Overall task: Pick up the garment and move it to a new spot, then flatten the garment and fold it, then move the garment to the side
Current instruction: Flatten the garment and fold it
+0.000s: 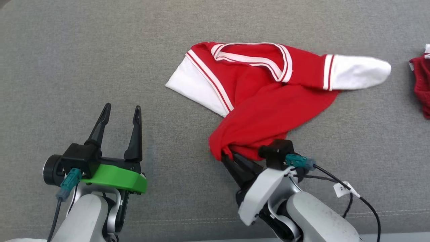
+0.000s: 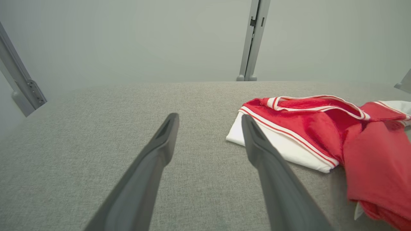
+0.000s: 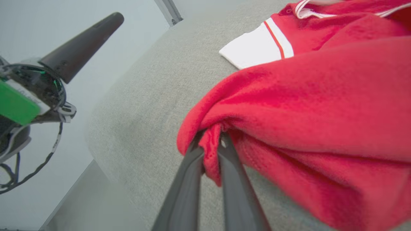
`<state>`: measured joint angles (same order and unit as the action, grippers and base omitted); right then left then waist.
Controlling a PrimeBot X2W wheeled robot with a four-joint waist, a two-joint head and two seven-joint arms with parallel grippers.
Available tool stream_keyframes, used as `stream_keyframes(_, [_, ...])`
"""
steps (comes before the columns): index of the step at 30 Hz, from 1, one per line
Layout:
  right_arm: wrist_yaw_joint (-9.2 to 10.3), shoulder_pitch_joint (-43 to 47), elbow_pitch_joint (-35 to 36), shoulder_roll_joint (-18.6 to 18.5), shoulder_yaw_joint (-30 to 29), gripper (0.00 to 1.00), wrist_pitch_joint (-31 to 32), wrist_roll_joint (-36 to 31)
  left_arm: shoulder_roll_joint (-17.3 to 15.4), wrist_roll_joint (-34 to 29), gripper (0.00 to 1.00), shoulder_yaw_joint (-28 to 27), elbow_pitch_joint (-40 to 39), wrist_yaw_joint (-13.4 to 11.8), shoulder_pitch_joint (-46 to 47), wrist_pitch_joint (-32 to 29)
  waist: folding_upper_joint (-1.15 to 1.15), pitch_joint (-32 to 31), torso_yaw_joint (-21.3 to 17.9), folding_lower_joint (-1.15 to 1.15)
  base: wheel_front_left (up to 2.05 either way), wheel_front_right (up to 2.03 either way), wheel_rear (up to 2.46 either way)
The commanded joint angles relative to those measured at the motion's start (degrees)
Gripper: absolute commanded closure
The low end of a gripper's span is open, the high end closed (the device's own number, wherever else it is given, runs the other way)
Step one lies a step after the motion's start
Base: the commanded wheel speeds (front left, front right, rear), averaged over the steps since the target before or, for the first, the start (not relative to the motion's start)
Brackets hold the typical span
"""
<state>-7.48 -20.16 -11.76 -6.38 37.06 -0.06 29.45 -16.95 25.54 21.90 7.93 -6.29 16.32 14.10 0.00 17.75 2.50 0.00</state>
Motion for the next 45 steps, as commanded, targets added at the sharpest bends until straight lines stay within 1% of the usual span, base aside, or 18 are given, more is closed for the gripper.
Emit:
stream_keyframes(1, [-0.02, -1.8, 0.1, 0.3, 1.9, 1.00, 0.5, 1.8, 0.3, 0.3, 0.00, 0.0, 0.4, 0.3, 0.9, 0.2, 0.00, -0.1, 1.3, 0.00, 0.00, 0.00, 0.00])
stream_keyframes(4, [-0.02, -5.4, -2.0, 0.7, 6.3, 1.00, 0.6, 4.3, 1.0, 0.3, 0.00, 0.5, 1.0, 0.7, 1.2, 0.5, 0.00, -0.1, 3.1, 0.00, 0.00, 0.00, 0.00])
stream_keyframes(5, [-0.02, -7.0, -3.0, 0.8, 7.7, 1.00, 0.3, 4.1, 1.3, 0.3, 0.00, 0.8, 1.2, 0.9, 1.3, 0.6, 0.00, -0.2, 3.7, 0.00, 0.00, 0.00, 0.00])
stream_keyframes(7, [-0.02, -9.2, -5.3, 1.6, 10.0, 1.00, -0.5, 7.2, 1.6, 0.2, 0.00, 1.1, 1.8, 1.2, 1.5, 0.7, 0.00, -0.2, 4.8, 0.00, 0.00, 0.00, 0.00])
stream_keyframes(8, [-0.02, -10.7, -6.6, 1.8, 11.2, 1.00, -1.0, 7.5, 1.9, 0.2, 0.00, 1.2, 2.0, 1.3, 1.5, 0.6, 0.00, -0.2, 5.3, 0.00, 0.00, 0.00, 0.00])
stream_keyframes(12, [-0.02, -15.6, -12.3, 2.9, 14.0, 1.00, -4.6, 12.1, 2.9, -0.1, 0.00, 1.9, 3.0, 2.1, 2.4, 0.7, 0.00, -0.2, 7.1, 0.00, 0.00, 0.00, 0.00])
stream_keyframes(13, [-0.02, -15.6, -12.3, 2.9, 14.0, 1.00, -4.6, 12.1, 2.9, -0.1, 0.00, 1.9, 3.0, 2.1, 2.4, 0.7, 0.00, -0.2, 7.1, 0.00, 0.00, 0.00, 0.00])
stream_keyframes(17, [-0.02, -19.6, -17.0, 3.3, 16.3, 1.00, -9.4, 17.1, 3.5, -0.3, 0.00, 2.1, 3.9, 2.6, 2.8, 0.9, 0.00, -0.1, 7.9, 0.00, 0.00, 0.00, 0.00])
stream_keyframes(18, [-0.02, -20.4, -18.1, 3.3, 17.1, 0.69, -10.0, 18.2, 3.7, -0.4, 0.00, 2.1, 4.1, 2.8, 2.9, 0.9, 0.00, -0.2, 7.9, 0.00, 0.00, 0.00, 0.00])
stream_keyframes(19, [-0.02, -21.2, -19.2, 3.4, 18.1, 0.10, -10.6, 19.0, 3.8, -0.4, 0.00, 2.1, 4.3, 2.8, 3.0, 0.9, 0.00, -0.2, 8.0, 0.00, 0.00, 0.00, 0.00])
stream_keyframes(20, [-0.02, -21.8, -19.7, 3.5, 18.7, 0.00, -11.1, 20.9, 3.9, -0.5, 0.00, 2.1, 4.5, 2.9, 3.1, 1.0, 0.00, -0.3, 8.0, 0.00, 0.00, 0.00, 0.00])
stream_keyframes(26, [-0.02, -24.0, -22.4, 3.4, 24.6, 0.00, -11.4, 24.3, 4.2, -0.7, 0.00, 1.4, 5.4, 3.1, 2.7, 1.1, 0.00, -1.4, 7.0, 0.00, 0.00, 0.00, 0.00])
stream_keyframes(31, [-0.02, -22.2, -17.9, -0.6, 27.5, 0.00, -13.1, 24.7, 3.8, -0.9, 0.00, 0.8, 5.6, 3.0, 1.4, 1.1, 0.00, -2.9, 5.6, 0.00, 0.00, 0.00, 0.00])
stream_keyframes(34, [-0.02, -20.4, -13.2, -3.9, 26.2, 0.00, -14.4, 23.9, 3.2, -0.9, 0.00, -0.1, 5.4, 2.5, 0.6, 1.0, 0.00, -3.9, 4.2, 0.00, 0.00, 0.00, 0.00])
stream_keyframes(36, [-0.01, -18.2, -10.7, -6.1, 23.2, 0.00, -14.9, 22.7, 2.7, -0.9, 0.00, -0.6, 5.2, 2.1, 0.1, 1.0, 0.00, -4.6, 3.3, 0.00, 0.00, 0.00, 0.00])
stream_keyframes(38, [-0.01, -16.0, -8.3, -7.7, 18.3, 0.00, -15.1, 20.2, 2.1, -0.8, 0.00, -1.1, 4.9, 1.8, -0.5, 1.0, 0.00, -5.4, 2.4, 0.00, 0.00, 0.00, 0.00])
stream_keyframes(41, [-0.01, -10.8, -3.9, -8.4, 7.7, 0.00, -15.1, 15.0, 1.3, -0.6, 0.00, -2.0, 4.2, 1.1, -1.5, 1.0, 0.00, -6.3, 0.9, 0.00, 0.00, 0.00, 0.00])
stream_keyframes(45, [-0.02, -3.8, 0.9, -7.7, -5.1, 0.00, -15.1, 7.1, 0.2, -0.5, 0.00, -2.8, 2.9, 0.0, -2.9, 0.6, 0.00, -7.7, -0.5, 0.00, 0.00, 0.00, 0.00])
